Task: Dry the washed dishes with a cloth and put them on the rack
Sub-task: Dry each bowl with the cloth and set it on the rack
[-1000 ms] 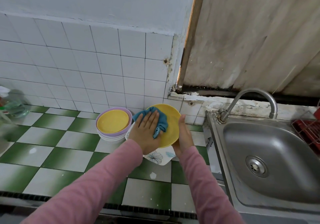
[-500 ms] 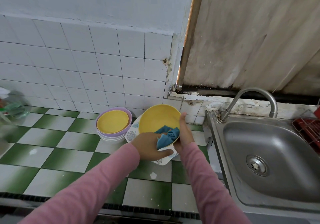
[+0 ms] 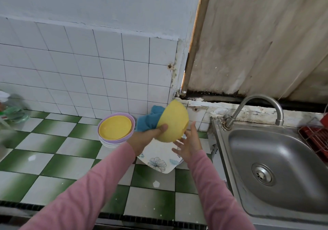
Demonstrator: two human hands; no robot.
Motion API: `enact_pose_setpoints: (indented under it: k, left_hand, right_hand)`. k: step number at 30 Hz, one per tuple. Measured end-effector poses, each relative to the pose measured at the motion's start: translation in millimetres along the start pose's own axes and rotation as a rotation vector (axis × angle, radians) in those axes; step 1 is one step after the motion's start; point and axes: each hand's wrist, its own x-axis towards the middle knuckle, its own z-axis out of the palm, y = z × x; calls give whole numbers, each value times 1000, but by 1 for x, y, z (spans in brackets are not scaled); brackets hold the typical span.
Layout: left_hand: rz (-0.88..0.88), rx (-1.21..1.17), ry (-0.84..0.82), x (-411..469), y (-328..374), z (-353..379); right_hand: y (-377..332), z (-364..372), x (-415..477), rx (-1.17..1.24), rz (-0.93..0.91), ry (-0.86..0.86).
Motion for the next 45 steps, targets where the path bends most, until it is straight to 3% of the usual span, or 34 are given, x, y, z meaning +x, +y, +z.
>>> enact_pose_setpoints:
  k: [4, 7, 13, 17, 21, 24, 28, 32, 36, 38, 41, 43, 45]
  left_hand:
    - [111, -313, -55, 1, 13, 0]
    - [103, -349, -60, 5, 13, -4]
    - [74, -461, 75, 9, 18, -14]
    - [112, -505, 158, 12, 21, -17]
    - [138, -707, 338, 13, 28, -8]
    - [191, -500, 345, 12, 29, 2]
    - [469, -11, 51, 1, 37, 30]
    - [534, 35, 86, 15, 54, 36]
    - [511, 78, 172, 34, 68, 22]
    - [543, 237, 162, 34, 67, 18]
    - [843, 666, 149, 24, 52, 21]
    - [862, 663, 120, 25, 45, 19]
    - [680, 413, 122, 27, 48, 12]
  right_hand:
    - [7, 3, -4, 256, 100, -93]
    - [4, 10, -9, 464, 69, -138]
    - [-19, 15, -11, 629, -101, -231]
    - [-41, 22, -14, 589, -178, -239]
    - [-56, 36, -19, 433, -310, -146]
    - [-61, 54, -27, 243, -418, -78]
    - [-58, 86, -41, -57, -586, -42]
    - [-61, 94, -45, -254, -745, -30]
    - [-56, 92, -47, -379, -742, -52]
    - [-50, 90, -47, -359, -687, -24]
    - [-46, 90, -48, -165, -565, -40]
    - [-45, 87, -49, -195, -566, -40]
    - [-44, 83, -51, -334, -626, -25]
